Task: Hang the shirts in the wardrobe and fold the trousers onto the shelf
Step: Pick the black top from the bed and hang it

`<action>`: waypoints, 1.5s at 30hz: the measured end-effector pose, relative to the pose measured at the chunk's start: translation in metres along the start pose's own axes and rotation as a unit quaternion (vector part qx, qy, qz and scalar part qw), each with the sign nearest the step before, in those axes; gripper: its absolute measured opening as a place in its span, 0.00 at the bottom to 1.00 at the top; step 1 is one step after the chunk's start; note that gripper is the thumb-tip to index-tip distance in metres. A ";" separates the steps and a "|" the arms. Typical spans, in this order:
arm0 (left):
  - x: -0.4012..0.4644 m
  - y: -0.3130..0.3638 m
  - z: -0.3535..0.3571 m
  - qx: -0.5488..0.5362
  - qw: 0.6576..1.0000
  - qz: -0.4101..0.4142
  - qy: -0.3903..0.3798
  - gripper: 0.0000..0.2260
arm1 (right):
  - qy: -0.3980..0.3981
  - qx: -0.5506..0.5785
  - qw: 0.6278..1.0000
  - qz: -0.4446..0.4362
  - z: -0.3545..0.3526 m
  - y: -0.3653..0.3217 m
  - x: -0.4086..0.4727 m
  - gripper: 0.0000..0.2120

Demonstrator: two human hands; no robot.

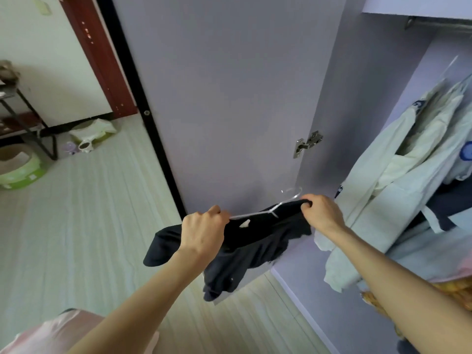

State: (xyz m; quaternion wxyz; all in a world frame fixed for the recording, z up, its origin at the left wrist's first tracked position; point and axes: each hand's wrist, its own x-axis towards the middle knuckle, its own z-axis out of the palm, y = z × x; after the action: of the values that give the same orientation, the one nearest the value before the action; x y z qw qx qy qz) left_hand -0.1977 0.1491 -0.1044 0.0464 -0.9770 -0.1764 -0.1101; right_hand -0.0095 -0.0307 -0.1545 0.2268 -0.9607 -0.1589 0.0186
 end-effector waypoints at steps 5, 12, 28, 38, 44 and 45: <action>-0.005 -0.003 0.000 0.021 1.000 -0.011 0.020 0.16 | 0.074 -0.014 0.995 -0.067 0.002 -0.009 -0.007 0.17; -0.003 -0.006 -0.010 -0.042 0.998 -0.030 0.046 0.11 | 0.142 0.047 0.987 -0.055 -0.005 -0.019 -0.013 0.15; -0.013 -0.047 0.023 -0.307 0.938 -0.126 0.103 0.08 | -0.029 0.246 0.968 0.050 0.009 0.022 0.001 0.20; -0.019 -0.071 0.036 -0.344 0.927 -0.124 0.089 0.07 | 0.064 0.078 0.993 -0.061 -0.016 0.052 -0.007 0.17; -0.006 -0.029 0.058 -0.384 0.921 -0.067 0.018 0.06 | -0.128 -0.091 0.965 -0.208 -0.021 0.039 -0.033 0.09; -0.002 -0.020 0.061 -0.391 0.918 -0.063 0.011 0.06 | -0.156 -0.105 0.967 -0.172 -0.024 0.045 -0.037 0.07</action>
State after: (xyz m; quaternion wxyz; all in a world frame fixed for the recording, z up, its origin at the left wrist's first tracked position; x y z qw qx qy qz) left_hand -0.1947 0.1749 -0.1634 -0.3444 -0.9029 -0.1794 -0.1841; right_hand -0.0290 -0.0912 -0.1539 0.0967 -0.9226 -0.3563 0.1121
